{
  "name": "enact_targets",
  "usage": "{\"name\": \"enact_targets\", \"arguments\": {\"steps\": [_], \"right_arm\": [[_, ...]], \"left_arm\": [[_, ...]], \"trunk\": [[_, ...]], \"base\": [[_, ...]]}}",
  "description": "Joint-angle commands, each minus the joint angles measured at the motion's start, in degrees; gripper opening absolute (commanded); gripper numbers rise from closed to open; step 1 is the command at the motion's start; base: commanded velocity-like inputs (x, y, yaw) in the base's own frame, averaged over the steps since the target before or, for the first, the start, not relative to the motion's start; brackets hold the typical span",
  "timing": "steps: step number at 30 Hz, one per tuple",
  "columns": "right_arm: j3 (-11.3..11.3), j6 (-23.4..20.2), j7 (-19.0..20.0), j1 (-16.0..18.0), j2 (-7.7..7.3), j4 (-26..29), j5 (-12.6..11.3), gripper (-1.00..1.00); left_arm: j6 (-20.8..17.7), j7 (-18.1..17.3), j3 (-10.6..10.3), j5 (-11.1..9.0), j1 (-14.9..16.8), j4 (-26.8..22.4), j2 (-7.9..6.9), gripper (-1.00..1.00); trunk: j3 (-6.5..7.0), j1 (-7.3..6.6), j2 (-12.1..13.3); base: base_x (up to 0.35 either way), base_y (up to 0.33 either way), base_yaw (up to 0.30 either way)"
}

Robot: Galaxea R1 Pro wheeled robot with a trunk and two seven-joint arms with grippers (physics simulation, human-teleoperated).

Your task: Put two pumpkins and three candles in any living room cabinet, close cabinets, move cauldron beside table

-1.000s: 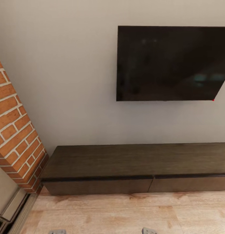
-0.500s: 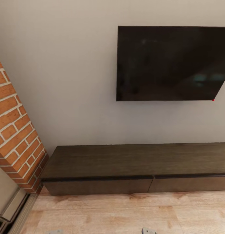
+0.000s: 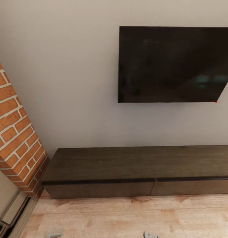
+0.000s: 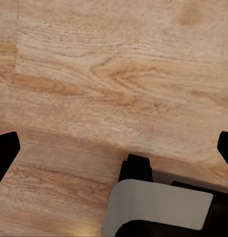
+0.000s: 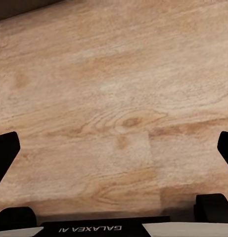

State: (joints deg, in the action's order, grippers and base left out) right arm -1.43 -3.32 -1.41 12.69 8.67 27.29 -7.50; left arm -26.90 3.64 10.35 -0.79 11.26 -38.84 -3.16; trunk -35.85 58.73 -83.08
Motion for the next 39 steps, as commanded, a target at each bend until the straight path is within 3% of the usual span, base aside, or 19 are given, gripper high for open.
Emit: {"name": "enact_targets", "arguments": {"steps": [1,3,4,5,6,7,8,9,10,11,12,13,15,21,27,30,36,39], "right_arm": [[-0.1,0.2,0.7,0.0,0.01,0.2,-0.1,1.0],[-0.3,0.2,2.7,0.1,0.02,1.1,-0.3,1.0],[-0.5,0.0,5.0,0.2,0.03,2.4,-0.8,1.0],[-1.0,-0.5,7.8,0.3,0.01,3.9,-2.3,1.0],[-1.3,-0.8,9.3,0.3,0.0,4.7,-3.5,1.0],[-2.4,-1.6,12.5,0.4,-0.09,6.1,-6.9,1.0],[-2.9,-2.1,14.1,0.4,-0.18,6.6,-8.9,1.0],[-3.9,-3.1,17.5,0.5,-0.49,7.4,-13.4,1.0],[-4.6,-3.8,20.5,0.6,-0.71,7.9,-17.9,1.0],[-4.8,-4.0,21.9,0.6,-0.79,8.1,-20.0,1.0],[-5.2,-4.2,23.9,0.6,-0.9,8.3,-23.5,1.0],[-5.4,-4.4,25.2,0.6,-0.98,8.5,-25.9,1.0],[-5.5,-4.6,26.7,0.7,-1.09,8.7,-28.3,1.0],[-5.3,-4.5,28.1,0.7,-1.35,8.8,-29.8,1.0],[-5.8,-4.5,28.3,0.3,-2.77,8.4,-30.4,1.0],[-5.9,-4.6,28.7,0.0,-3.35,8.4,-30.7,1.0],[-6.0,-4.7,31.0,-0.2,-3.95,8.4,-31.0,1.0],[-6.0,-4.7,31.5,-0.2,-3.99,8.4,-31.0,1.0]], "left_arm": [[-3.3,-1.0,0.0,0.0,0.0,-3.0,0.0,1.0],[-9.8,-3.3,0.0,-0.1,0.0,-8.6,-0.02,1.0],[-14.9,-5.3,0.0,0.0,0.0,-13.2,-0.06,1.0],[-19.8,-7.5,0.0,0.0,0.0,-17.9,-0.11,1.0],[-22.1,-8.6,0.0,0.0,0.0,-20.2,-0.14,1.0],[-25.9,-10.9,0.1,0.0,0.0,-24.4,-0.19,1.0],[-27.3,-11.9,0.2,0.1,0.0,-26.2,-0.2,1.0],[-29.3,-13.9,0.4,0.1,0.0,-29.1,-0.23,1.0],[-30.6,-15.5,0.8,0.2,0.0,-30.9,-0.24,1.0],[-31.1,-16.1,0.9,0.3,0.0,-31.6,-0.25,1.0],[-31.8,-16.9,1.2,0.3,0.0,-32.8,-0.29,1.0],[-32.3,-17.5,1.4,0.4,0.0,-33.6,-0.36,1.0],[-32.8,-18.1,1.7,0.3,0.1,-34.5,-0.51,1.0],[-33.1,-18.7,1.8,-0.1,0.3,-35.2,-0.4,1.0],[-33.1,-20.8,1.8,-0.2,0.3,-35.2,-0.7,1.0],[-33.1,-26.1,1.8,-0.2,0.3,-35.2,-1.93,1.0],[-33.1,-47.6,1.5,0.3,0.3,-34.9,-7.74,1.0],[-33.1,-53.6,1.4,0.4,0.3,-34.8,-9.32,1.0]], "trunk": [[0.0,0.0,0.0],[0.0,0.0,0.0],[0.0,0.0,0.0],[-0.18,0.22,-0.4],[-0.36,0.44,-0.8],[-0.54,0.66,-1.2],[-0.72,0.88,-1.6],[-0.9,1.1,-2.0],[-1.08,1.32,-2.4],[-1.26,1.54,-2.8],[-1.44,1.76,-3.2],[-1.62,1.98,-3.6],[-1.98,2.42,-4.4],[-3.05,3.73,-6.8],[-4.13,5.05,-9.2],[-4.67,5.71,-10.4],[-5.75,7.03,-12.8],[-6.29,7.69,-14.0]], "base": [[0.0,0.0,0.0],[0.0,0.0,0.0],[0.0,0.0,0.0],[0.0,0.0,0.0],[0.0,0.0,0.0],[0.0,0.0,0.0],[0.0,0.0,0.0],[0.0,0.0,0.0],[0.0,0.0,0.0],[0.0,0.0,0.0],[0.0,0.0,0.0],[0.0,0.0,0.0],[0.0,0.0,0.0],[0.0,0.0,0.0],[0.0,0.0,0.0],[0.0,0.0,0.0],[0.0,0.0,0.0],[0.0,0.0,0.0]]}}
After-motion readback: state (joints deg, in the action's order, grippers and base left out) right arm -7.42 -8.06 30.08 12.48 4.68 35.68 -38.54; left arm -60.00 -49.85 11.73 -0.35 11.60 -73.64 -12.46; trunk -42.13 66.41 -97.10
